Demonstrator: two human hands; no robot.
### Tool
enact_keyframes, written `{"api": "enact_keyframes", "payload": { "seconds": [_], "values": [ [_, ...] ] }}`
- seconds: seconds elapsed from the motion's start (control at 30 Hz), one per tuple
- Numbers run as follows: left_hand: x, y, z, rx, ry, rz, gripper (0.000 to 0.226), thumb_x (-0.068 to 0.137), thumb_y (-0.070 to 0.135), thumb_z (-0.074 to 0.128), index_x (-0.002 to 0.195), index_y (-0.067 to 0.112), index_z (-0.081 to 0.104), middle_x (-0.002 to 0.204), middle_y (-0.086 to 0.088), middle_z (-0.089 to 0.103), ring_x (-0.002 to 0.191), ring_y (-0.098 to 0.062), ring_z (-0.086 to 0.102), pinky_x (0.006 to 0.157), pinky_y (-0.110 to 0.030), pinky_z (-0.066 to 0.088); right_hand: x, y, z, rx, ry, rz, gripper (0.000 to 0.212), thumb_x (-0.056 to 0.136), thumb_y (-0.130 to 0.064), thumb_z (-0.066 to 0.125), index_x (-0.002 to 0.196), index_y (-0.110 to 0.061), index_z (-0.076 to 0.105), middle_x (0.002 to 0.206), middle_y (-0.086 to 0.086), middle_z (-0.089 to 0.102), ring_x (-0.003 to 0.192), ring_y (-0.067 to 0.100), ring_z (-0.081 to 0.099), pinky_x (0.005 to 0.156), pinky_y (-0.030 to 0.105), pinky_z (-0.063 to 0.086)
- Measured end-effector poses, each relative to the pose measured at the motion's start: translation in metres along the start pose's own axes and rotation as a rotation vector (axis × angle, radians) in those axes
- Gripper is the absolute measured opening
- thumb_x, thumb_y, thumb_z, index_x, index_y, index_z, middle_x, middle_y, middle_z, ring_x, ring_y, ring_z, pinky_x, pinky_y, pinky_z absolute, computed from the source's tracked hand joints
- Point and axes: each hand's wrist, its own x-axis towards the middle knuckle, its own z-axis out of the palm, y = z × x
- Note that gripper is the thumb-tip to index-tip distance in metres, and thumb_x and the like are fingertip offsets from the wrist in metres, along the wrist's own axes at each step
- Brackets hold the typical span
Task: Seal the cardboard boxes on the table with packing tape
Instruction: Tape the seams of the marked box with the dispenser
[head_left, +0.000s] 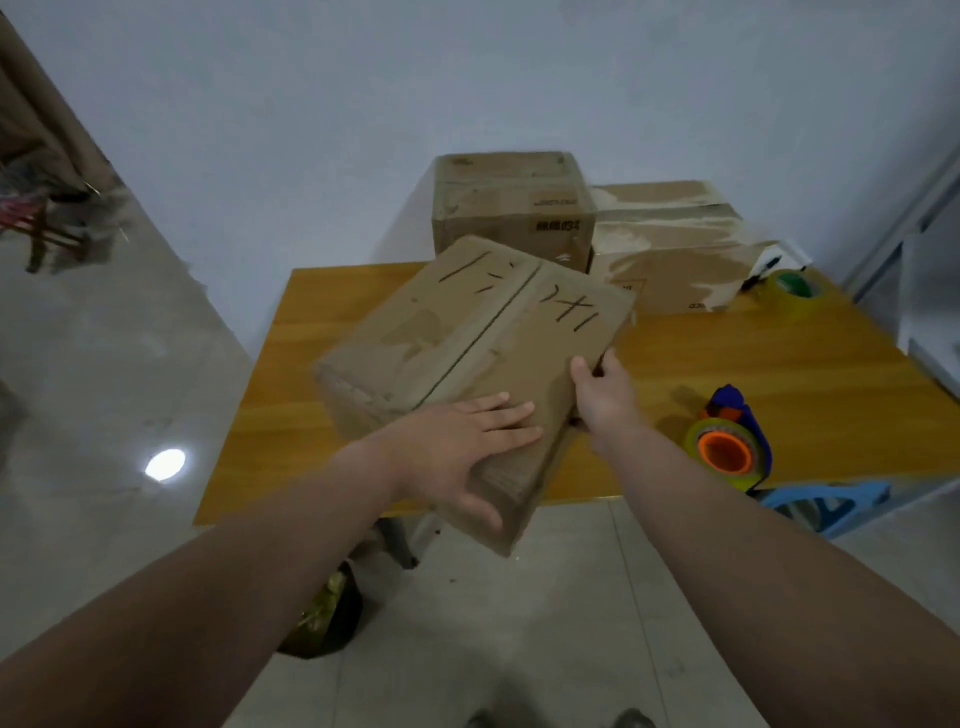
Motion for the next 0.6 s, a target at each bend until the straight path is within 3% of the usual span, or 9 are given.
{"api": "enact_keyframes", "payload": {
  "seconds": [0.1, 0.2, 0.23, 0.33, 0.4, 0.47, 0.53, 0.6],
  "values": [
    [0.027, 0.019, 0.008, 0.054, 0.067, 0.013, 0.079, 0.09, 0.058, 0.043, 0.149, 0.033, -0.004, 0.157, 0.01, -0.01, 0.144, -0.01, -0.006, 0.118, -0.033, 0.009, 0.016, -0.007, -0.021, -0.121, -0.04, -0.144, 0.05, 0.102, -0.029, 0.039, 0.149, -0.014, 0.028, 0.151, 0.006, 0.036, 0.133, 0.028, 0.039, 0.107, 0.046, 0.038],
    [0.063, 0.044, 0.012, 0.033, 0.188, -0.055, 0.072, 0.094, 0.054, 0.037, 0.15, 0.031, -0.001, 0.158, 0.008, -0.005, 0.145, -0.012, -0.004, 0.115, -0.028, -0.002, 0.032, 0.0, -0.056, -0.176, -0.007, -0.195, 0.038, 0.103, -0.029, 0.037, 0.132, -0.008, 0.052, 0.131, 0.009, 0.056, 0.107, 0.024, 0.055, 0.094, 0.041, 0.048],
    [0.077, 0.052, 0.012, 0.031, 0.217, -0.078, 0.07, 0.094, 0.054, 0.035, 0.15, 0.03, -0.001, 0.158, 0.009, -0.003, 0.145, -0.013, -0.003, 0.114, -0.027, -0.004, 0.039, 0.006, -0.07, -0.239, 0.012, -0.198, 0.038, 0.102, -0.029, 0.039, 0.129, -0.007, 0.054, 0.129, 0.011, 0.057, 0.108, 0.027, 0.056, 0.094, 0.04, 0.048],
    [0.122, 0.071, 0.009, 0.043, 0.257, -0.149, 0.065, 0.096, 0.053, 0.029, 0.15, 0.031, -0.001, 0.158, 0.01, -0.002, 0.145, -0.017, -0.003, 0.112, -0.028, -0.006, 0.063, 0.034, -0.117, -0.487, 0.066, -0.175, 0.038, 0.1, -0.023, 0.045, 0.135, -0.011, 0.051, 0.132, 0.011, 0.056, 0.112, 0.027, 0.056, 0.089, 0.034, 0.046],
    [0.149, 0.079, 0.006, 0.066, 0.277, -0.187, 0.063, 0.097, 0.052, 0.025, 0.15, 0.031, -0.002, 0.158, 0.01, -0.002, 0.145, -0.019, -0.003, 0.111, -0.029, -0.006, 0.079, 0.052, -0.146, -0.608, 0.089, -0.148, 0.042, 0.097, -0.017, 0.048, 0.138, -0.009, 0.046, 0.132, 0.015, 0.055, 0.107, 0.032, 0.057, 0.084, 0.036, 0.045],
    [0.17, 0.084, 0.005, 0.101, 0.285, -0.218, 0.061, 0.098, 0.05, 0.019, 0.149, 0.03, -0.006, 0.157, 0.009, -0.004, 0.145, -0.021, -0.003, 0.112, -0.03, -0.005, 0.096, 0.067, -0.171, -0.706, 0.116, -0.084, 0.05, 0.092, -0.01, 0.052, 0.14, -0.009, 0.04, 0.133, 0.018, 0.049, 0.114, 0.037, 0.05, 0.09, 0.04, 0.043],
    [0.185, 0.085, 0.005, 0.153, 0.285, -0.247, 0.059, 0.097, 0.049, 0.013, 0.147, 0.028, -0.011, 0.157, 0.007, -0.006, 0.145, -0.023, -0.003, 0.112, -0.032, -0.004, 0.113, 0.08, -0.19, -0.788, 0.1, -0.003, 0.054, 0.089, -0.012, 0.055, 0.139, -0.008, 0.036, 0.133, 0.021, 0.042, 0.117, 0.041, 0.044, 0.096, 0.048, 0.04],
    [0.193, 0.085, 0.003, 0.22, 0.286, -0.272, 0.059, 0.096, 0.048, 0.007, 0.148, 0.024, -0.009, 0.158, 0.003, 0.0, 0.145, -0.026, 0.004, 0.114, -0.036, 0.003, 0.128, 0.089, -0.204, -0.784, 0.037, 0.077, 0.052, 0.088, -0.016, 0.061, 0.132, -0.004, 0.037, 0.13, 0.023, 0.043, 0.111, 0.04, 0.047, 0.091, 0.05, 0.044]
  ]
}}
